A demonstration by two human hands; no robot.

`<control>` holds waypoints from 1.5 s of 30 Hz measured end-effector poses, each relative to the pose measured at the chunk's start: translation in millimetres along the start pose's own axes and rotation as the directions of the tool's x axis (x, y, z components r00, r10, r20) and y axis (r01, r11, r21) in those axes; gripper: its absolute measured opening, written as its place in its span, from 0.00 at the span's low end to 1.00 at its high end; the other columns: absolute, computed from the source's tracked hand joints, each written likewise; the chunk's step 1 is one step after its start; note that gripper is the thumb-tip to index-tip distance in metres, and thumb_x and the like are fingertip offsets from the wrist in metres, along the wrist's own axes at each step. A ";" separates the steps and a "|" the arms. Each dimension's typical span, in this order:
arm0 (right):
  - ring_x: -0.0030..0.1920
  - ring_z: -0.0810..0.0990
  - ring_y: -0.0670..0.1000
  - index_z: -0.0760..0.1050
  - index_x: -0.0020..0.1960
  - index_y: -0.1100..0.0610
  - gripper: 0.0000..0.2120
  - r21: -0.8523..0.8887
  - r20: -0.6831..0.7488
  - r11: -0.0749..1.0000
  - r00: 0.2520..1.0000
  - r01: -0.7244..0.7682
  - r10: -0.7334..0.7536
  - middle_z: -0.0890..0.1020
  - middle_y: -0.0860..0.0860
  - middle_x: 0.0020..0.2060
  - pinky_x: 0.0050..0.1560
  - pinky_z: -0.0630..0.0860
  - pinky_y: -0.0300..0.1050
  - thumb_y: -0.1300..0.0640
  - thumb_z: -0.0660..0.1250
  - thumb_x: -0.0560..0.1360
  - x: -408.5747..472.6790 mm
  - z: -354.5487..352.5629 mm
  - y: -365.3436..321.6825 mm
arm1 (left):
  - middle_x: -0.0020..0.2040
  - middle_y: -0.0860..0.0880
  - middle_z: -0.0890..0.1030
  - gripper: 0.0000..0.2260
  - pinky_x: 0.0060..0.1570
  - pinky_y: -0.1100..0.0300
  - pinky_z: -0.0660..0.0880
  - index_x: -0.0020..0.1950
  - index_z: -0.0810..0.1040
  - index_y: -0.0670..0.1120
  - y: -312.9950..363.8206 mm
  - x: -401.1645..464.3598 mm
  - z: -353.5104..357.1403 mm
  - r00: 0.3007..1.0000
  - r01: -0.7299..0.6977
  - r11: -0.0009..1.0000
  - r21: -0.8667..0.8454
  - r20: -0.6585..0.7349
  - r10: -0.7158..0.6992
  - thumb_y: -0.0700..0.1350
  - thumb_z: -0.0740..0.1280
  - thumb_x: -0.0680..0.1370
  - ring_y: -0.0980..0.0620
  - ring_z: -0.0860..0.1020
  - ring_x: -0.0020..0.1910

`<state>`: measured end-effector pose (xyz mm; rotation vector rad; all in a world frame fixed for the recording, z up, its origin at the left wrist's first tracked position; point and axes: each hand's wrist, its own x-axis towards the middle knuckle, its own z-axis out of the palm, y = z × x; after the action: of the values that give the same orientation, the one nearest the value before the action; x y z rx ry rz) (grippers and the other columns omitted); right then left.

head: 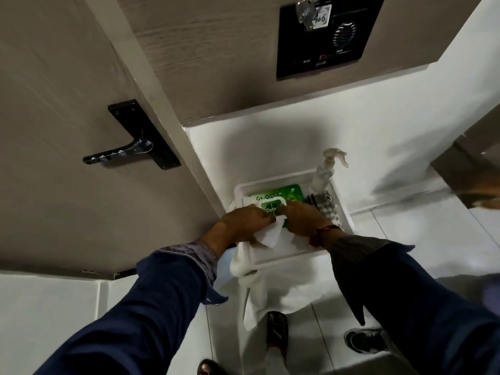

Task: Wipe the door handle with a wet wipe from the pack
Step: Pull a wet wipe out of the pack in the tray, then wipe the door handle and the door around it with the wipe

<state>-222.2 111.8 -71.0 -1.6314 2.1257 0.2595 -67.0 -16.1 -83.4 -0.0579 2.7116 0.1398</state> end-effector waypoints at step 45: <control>0.41 0.79 0.55 0.78 0.43 0.58 0.08 0.923 -0.231 0.302 0.971 0.237 -0.054 0.79 0.55 0.38 0.38 0.79 0.47 0.63 0.76 0.77 -9.7 -108.1 -193.6 | 0.51 0.46 0.87 0.15 0.47 0.57 0.84 0.57 0.83 0.45 -36.8 -211.9 -40.3 0.652 -0.319 -0.161 -0.934 -0.093 -0.753 0.48 0.77 0.73 0.48 0.86 0.50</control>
<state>-61.1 21.1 51.9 -1.0316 1.5591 -1.0779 111.6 -52.8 37.7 -1.4374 2.0987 2.6078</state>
